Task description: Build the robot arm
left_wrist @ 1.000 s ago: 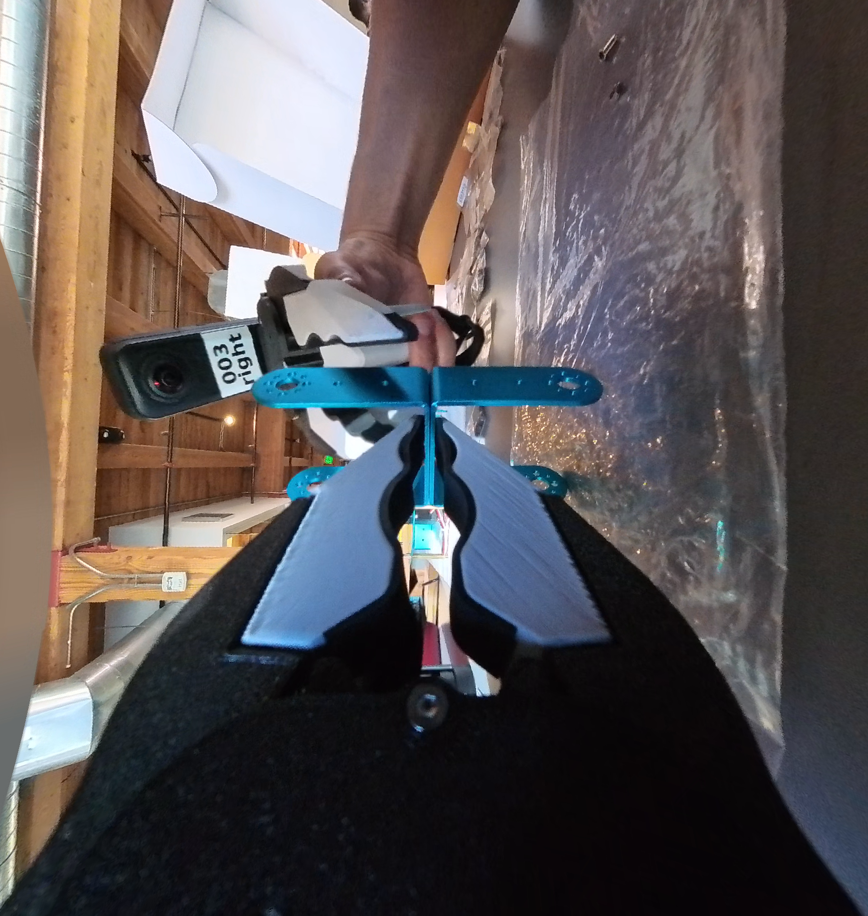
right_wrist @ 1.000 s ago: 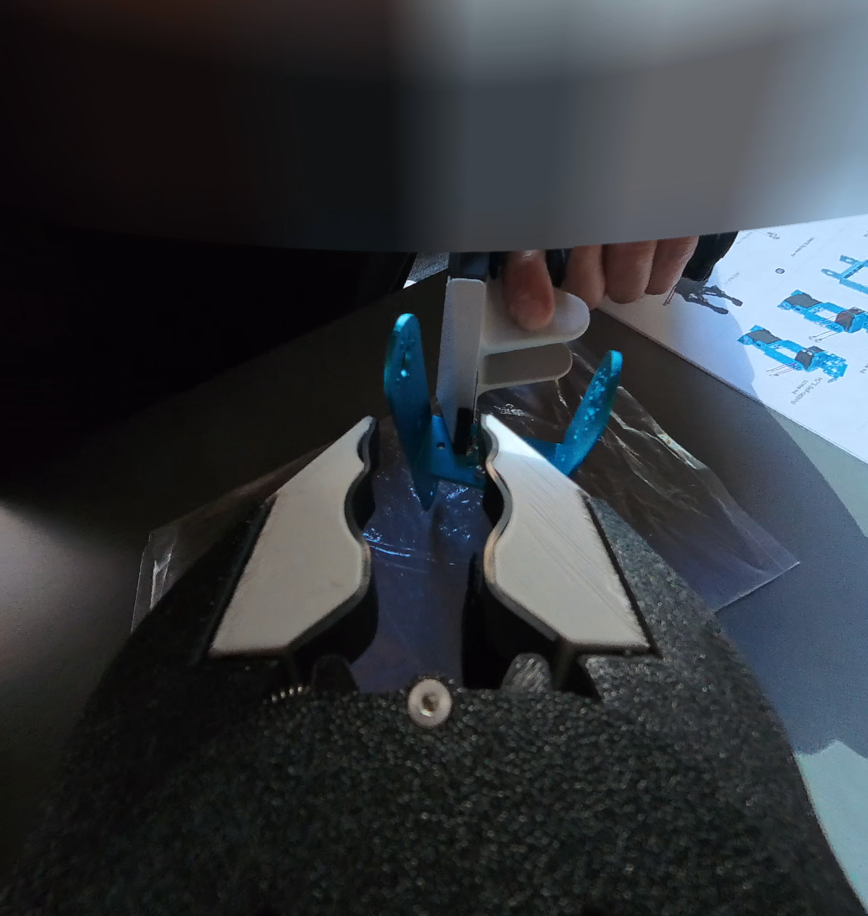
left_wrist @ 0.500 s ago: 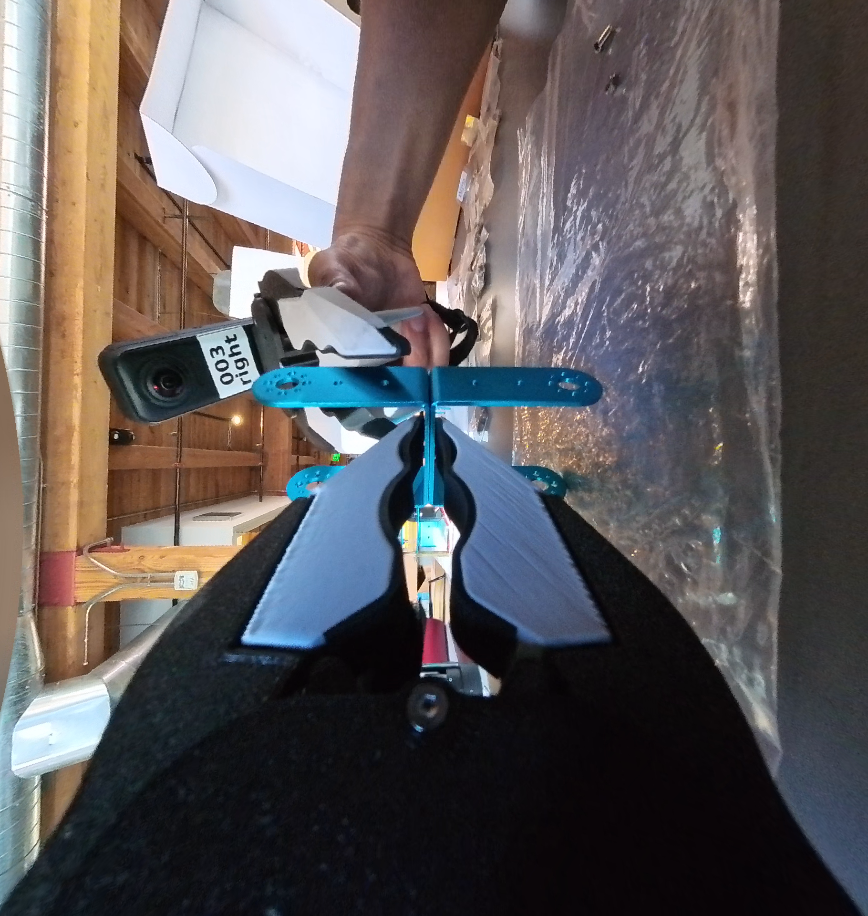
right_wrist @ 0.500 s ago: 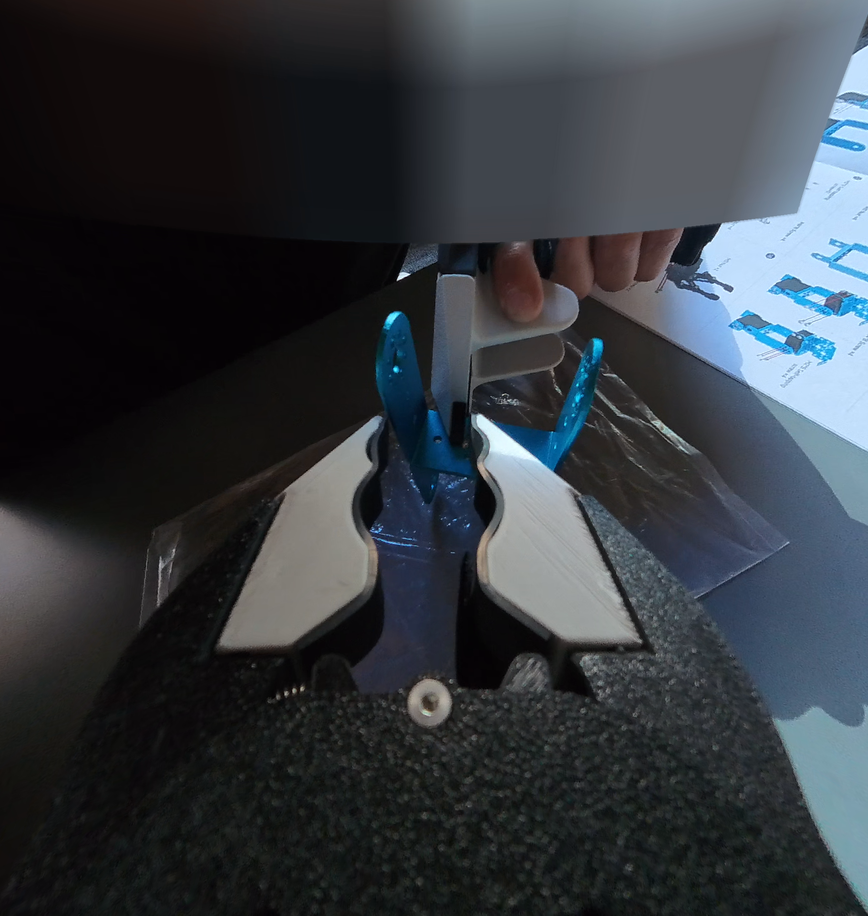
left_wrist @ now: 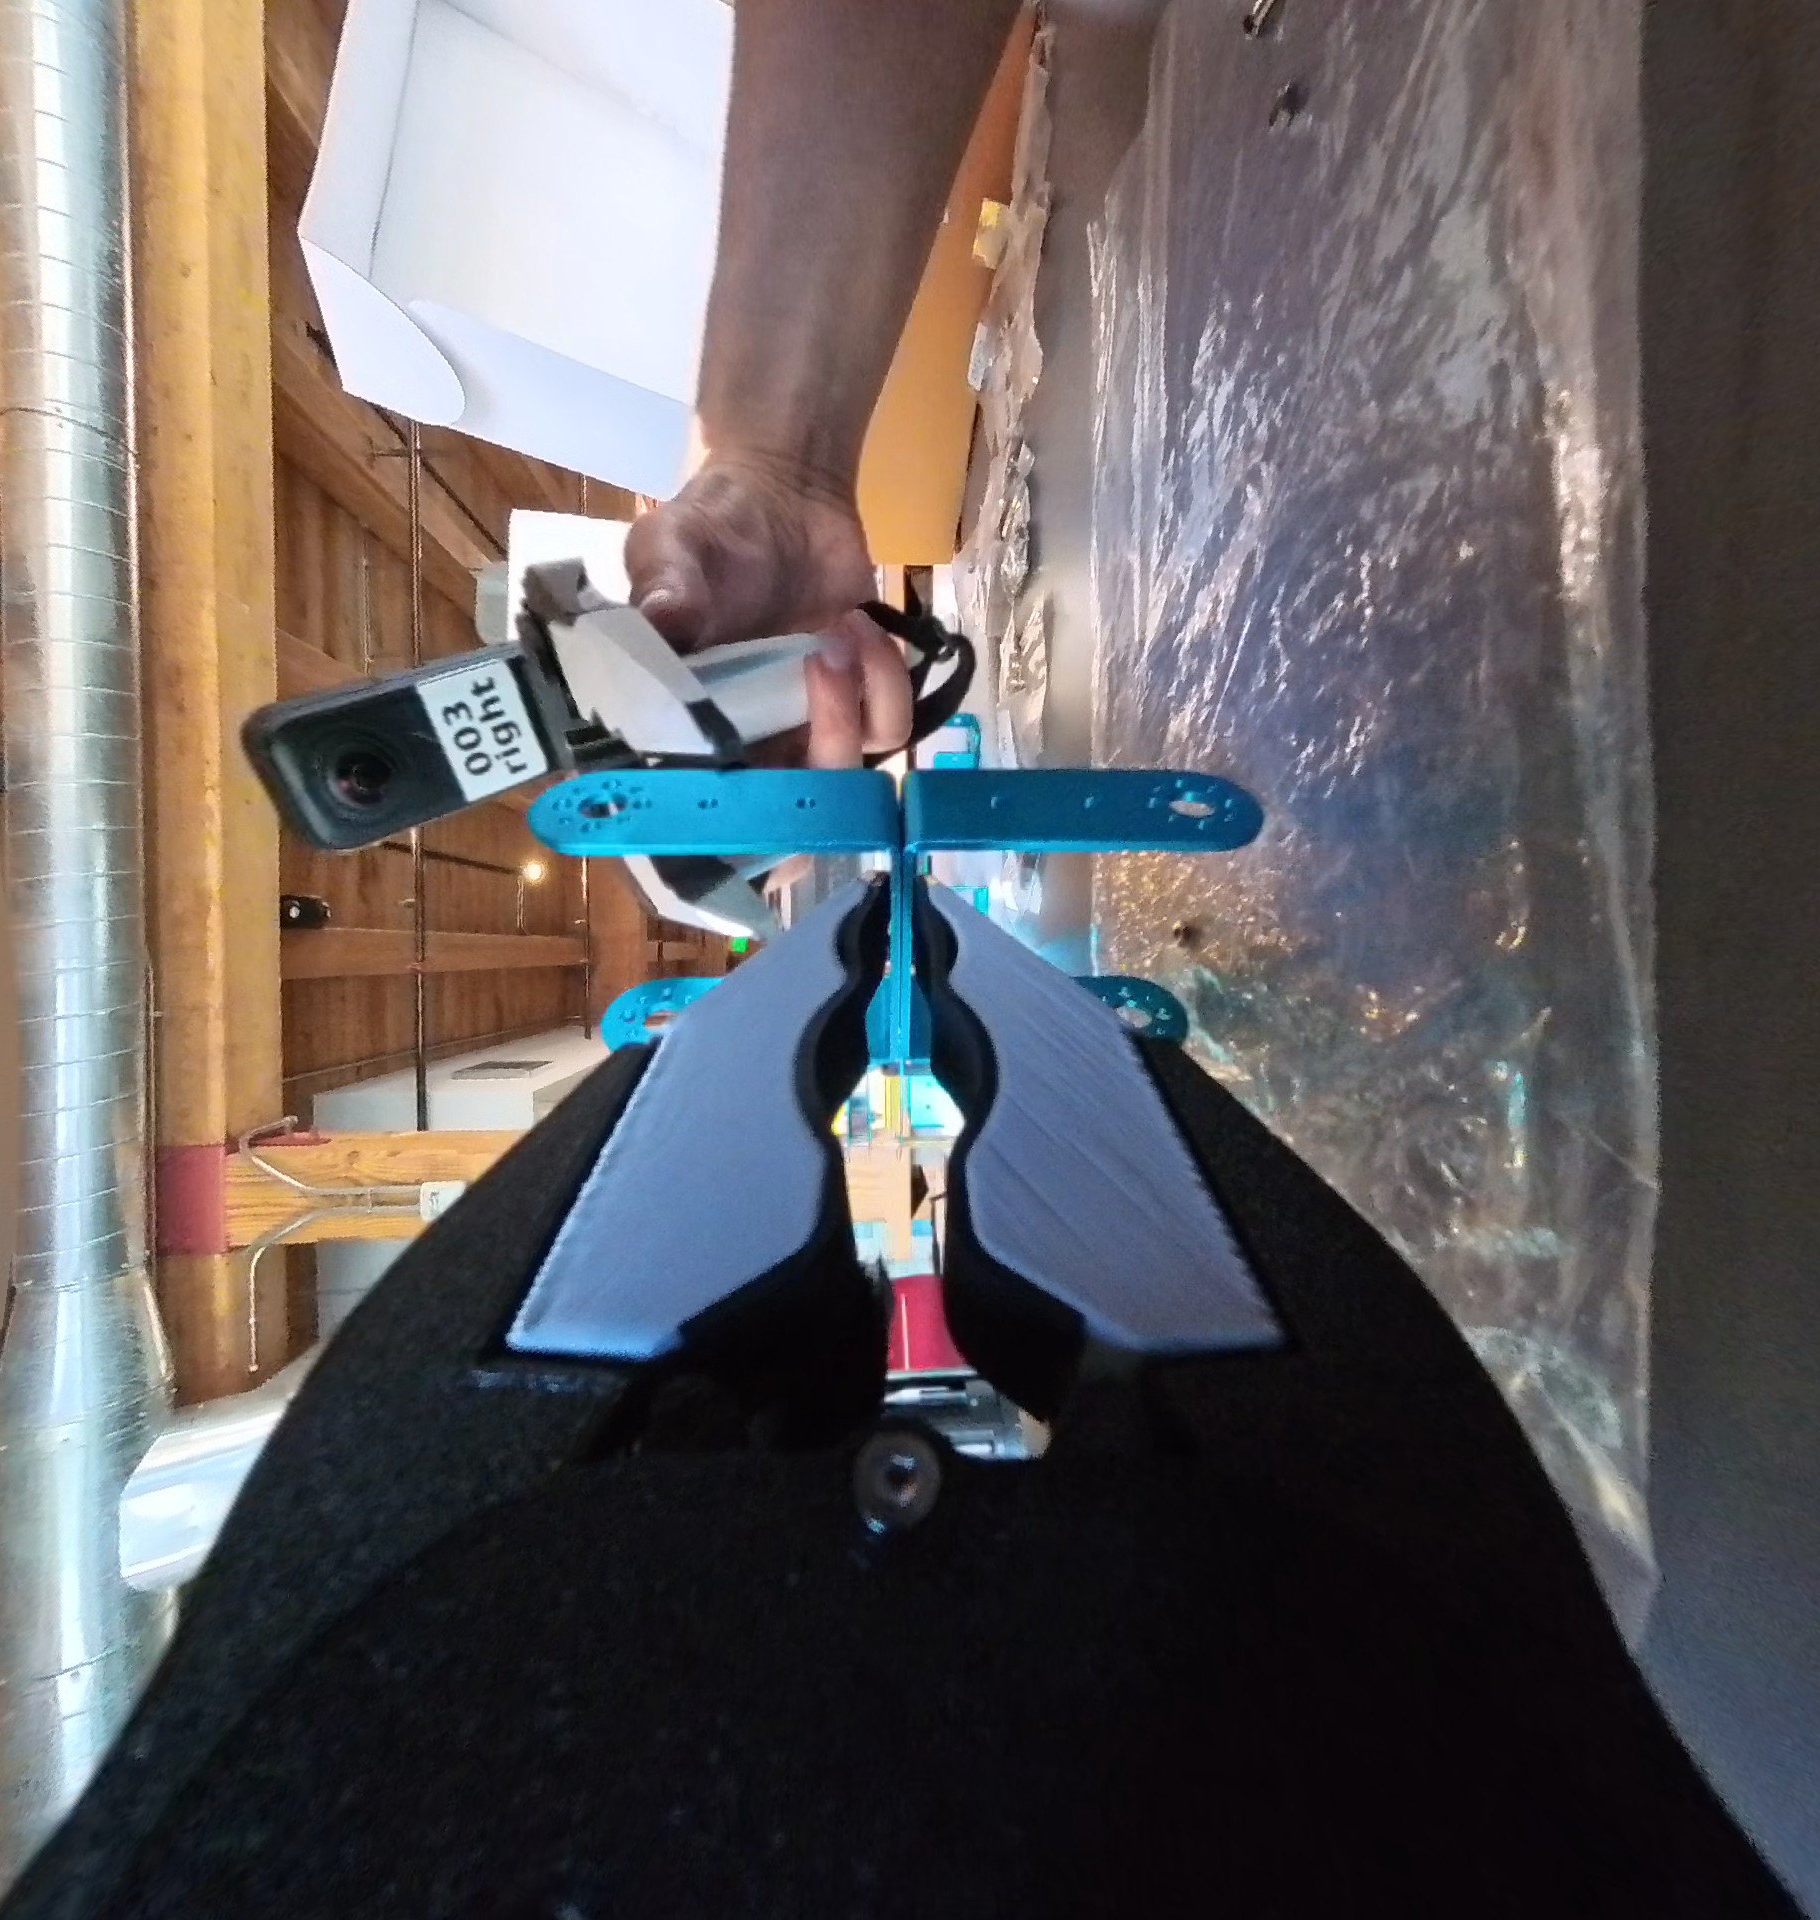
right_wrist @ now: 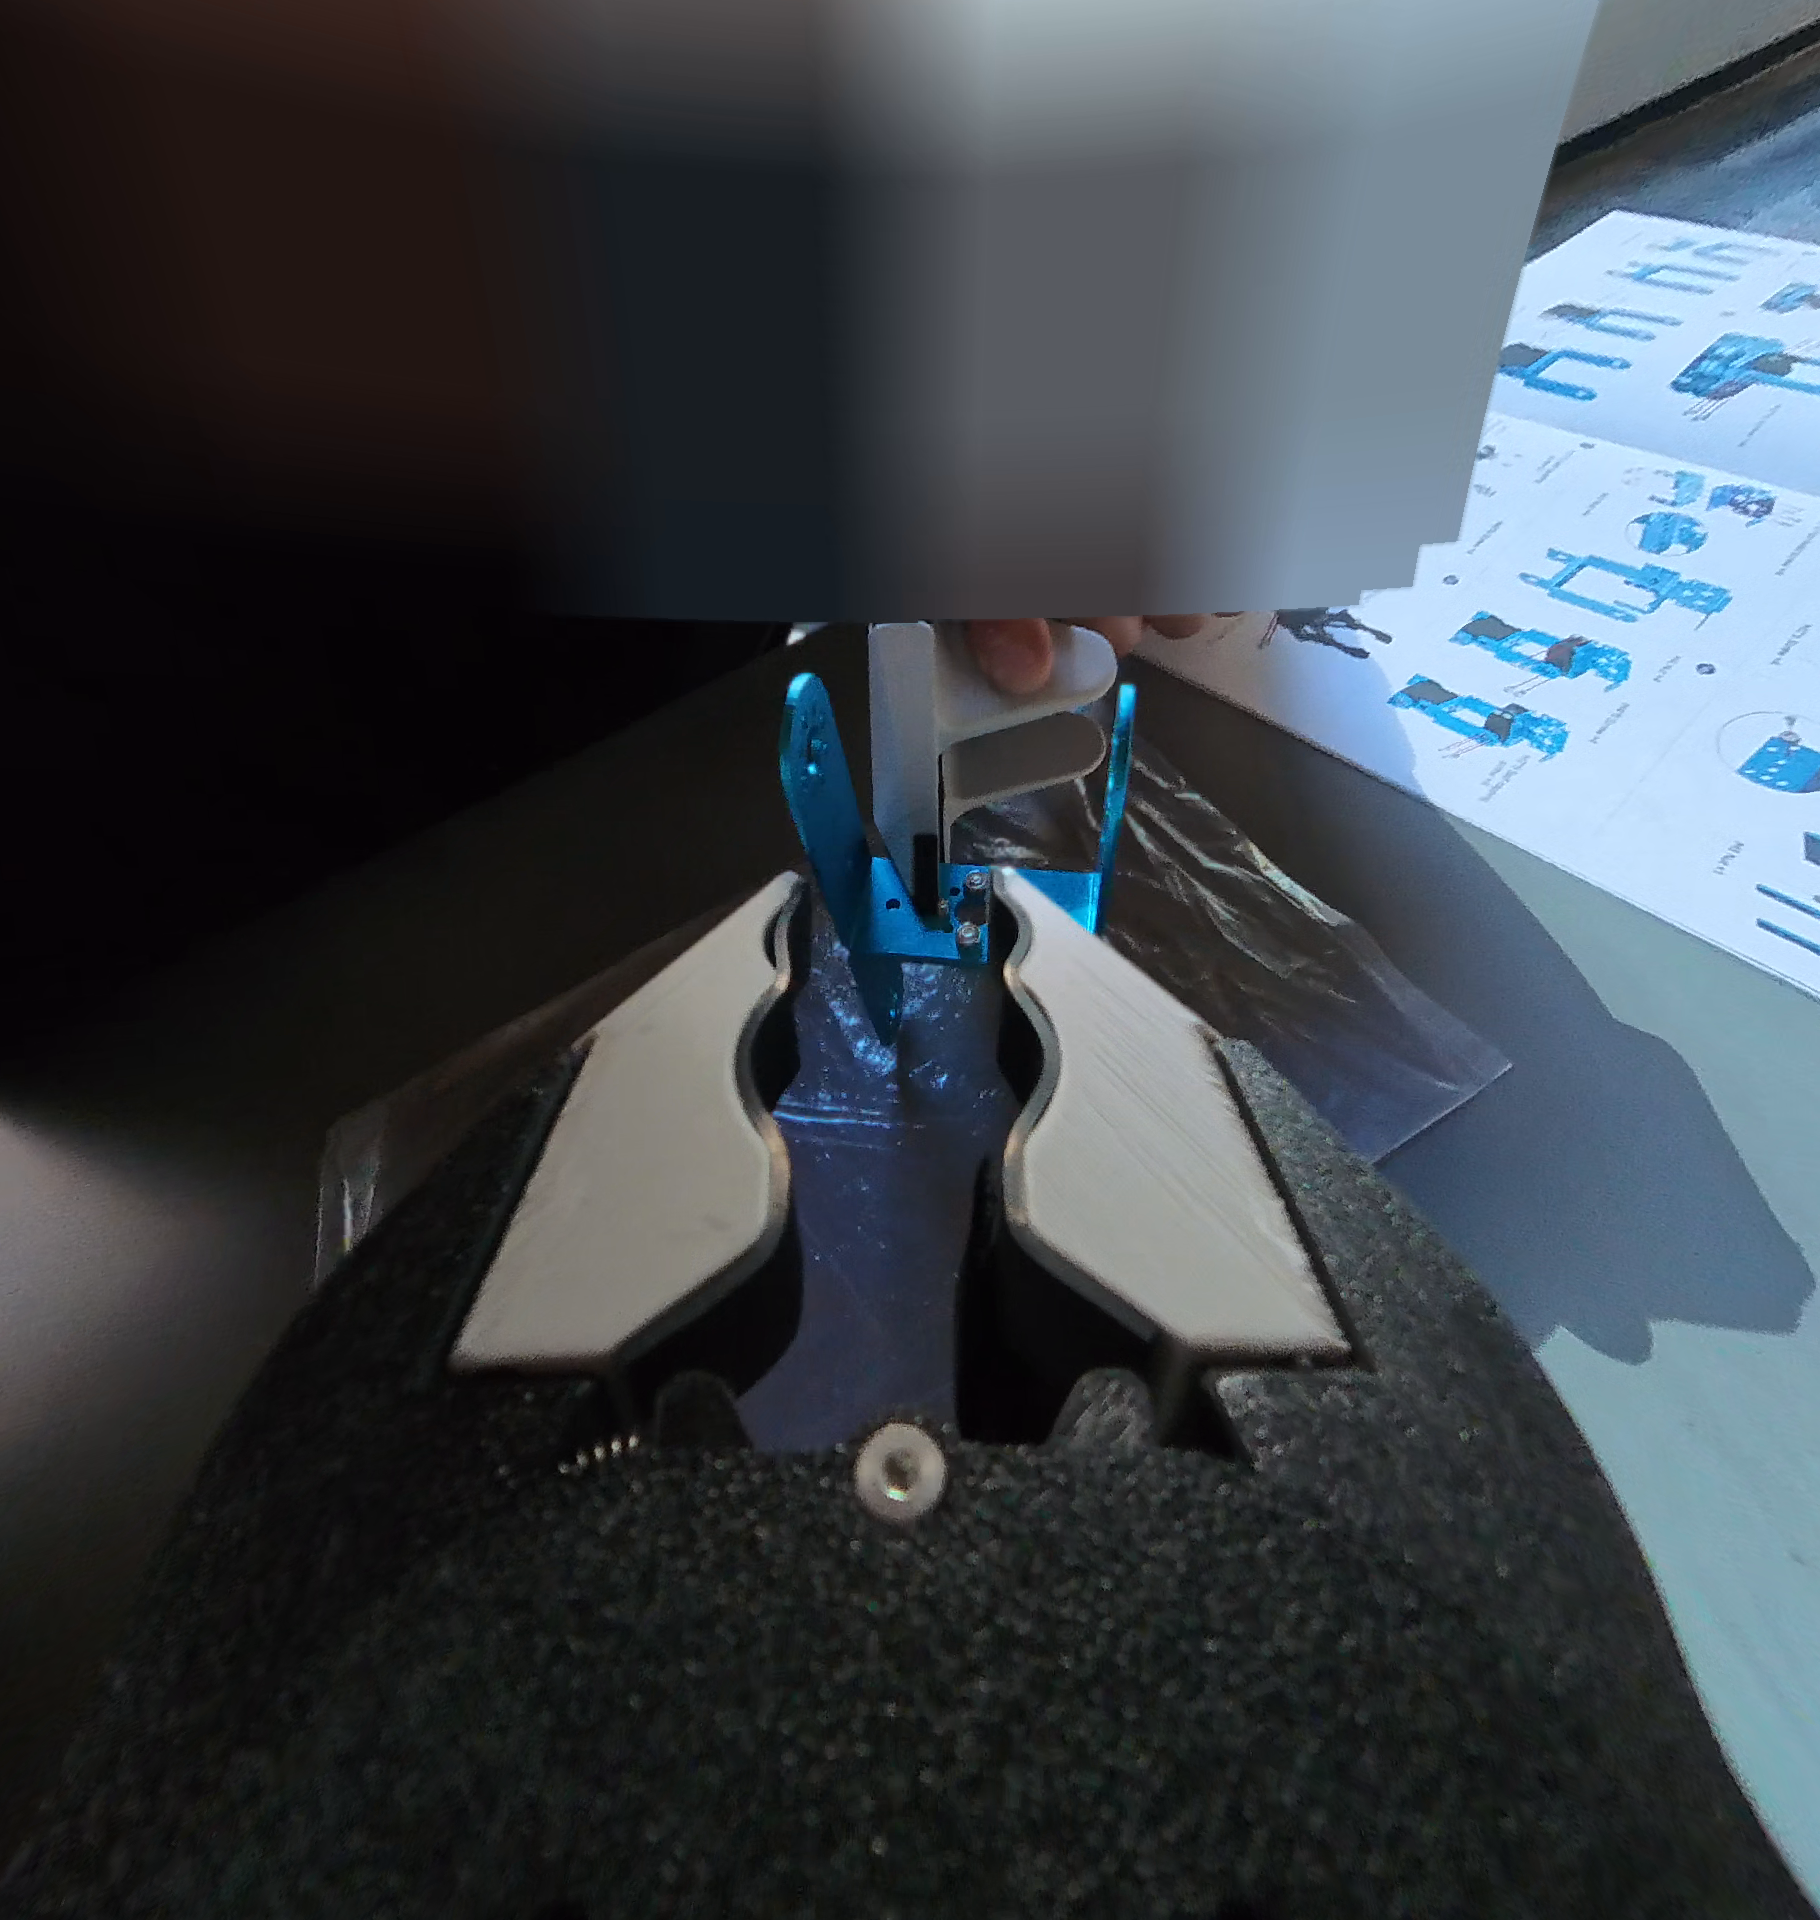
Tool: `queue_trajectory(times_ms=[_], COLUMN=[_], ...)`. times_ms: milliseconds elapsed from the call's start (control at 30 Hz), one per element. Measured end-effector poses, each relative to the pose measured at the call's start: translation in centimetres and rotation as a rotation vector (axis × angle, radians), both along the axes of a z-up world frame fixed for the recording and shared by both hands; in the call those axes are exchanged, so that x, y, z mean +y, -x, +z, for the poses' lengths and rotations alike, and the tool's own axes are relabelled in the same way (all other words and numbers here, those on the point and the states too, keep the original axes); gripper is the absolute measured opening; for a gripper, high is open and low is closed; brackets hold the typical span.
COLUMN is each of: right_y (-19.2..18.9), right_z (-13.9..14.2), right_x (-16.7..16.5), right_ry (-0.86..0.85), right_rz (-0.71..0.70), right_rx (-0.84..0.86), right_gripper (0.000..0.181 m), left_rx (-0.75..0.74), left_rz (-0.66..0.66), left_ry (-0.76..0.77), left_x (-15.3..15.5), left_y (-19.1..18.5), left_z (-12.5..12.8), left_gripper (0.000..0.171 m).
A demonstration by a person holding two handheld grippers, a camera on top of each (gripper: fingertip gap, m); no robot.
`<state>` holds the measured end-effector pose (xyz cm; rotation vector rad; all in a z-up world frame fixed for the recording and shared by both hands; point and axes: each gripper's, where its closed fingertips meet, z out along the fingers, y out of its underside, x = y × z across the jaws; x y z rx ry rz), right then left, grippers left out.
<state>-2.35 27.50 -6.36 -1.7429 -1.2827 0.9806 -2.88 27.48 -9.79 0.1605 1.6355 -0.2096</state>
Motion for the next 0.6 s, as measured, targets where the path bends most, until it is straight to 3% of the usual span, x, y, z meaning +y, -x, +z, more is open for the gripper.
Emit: queue_trajectory(times_ms=[133,200,300,367,467,600], right_y=[-0.8,-1.1,-0.7,0.1,0.6,-1.1], right_z=[0.2,-0.2,-1.7,-2.2,-2.7,-3.2], right_x=[1.3,2.7,3.9,4.5,5.0,5.0], right_ry=[0.017,-0.024,-0.04,-0.035,0.019,0.121], right_rz=[-0.077,-0.168,-0.235,-0.253,-0.26,-0.28], right_rx=[0.065,0.082,0.05,0.074,0.083,0.011], right_gripper=[0.064,0.096,0.107,0.103,0.078,0.089], left_rx=[-0.027,-0.046,-0.067,-0.064,-0.022,0.059], left_rz=[0.052,0.082,0.112,0.116,0.107,0.135], left_ry=[0.015,0.029,0.051,0.065,0.132,0.35], left_x=[1.0,1.7,2.3,2.4,2.7,5.6], left_y=[-0.5,-0.8,-1.0,-1.1,-1.1,-1.8], left_z=[0.7,1.2,1.8,1.9,2.0,3.1], left_gripper=[0.002,0.002,0.002,0.002,0.002,0.002])
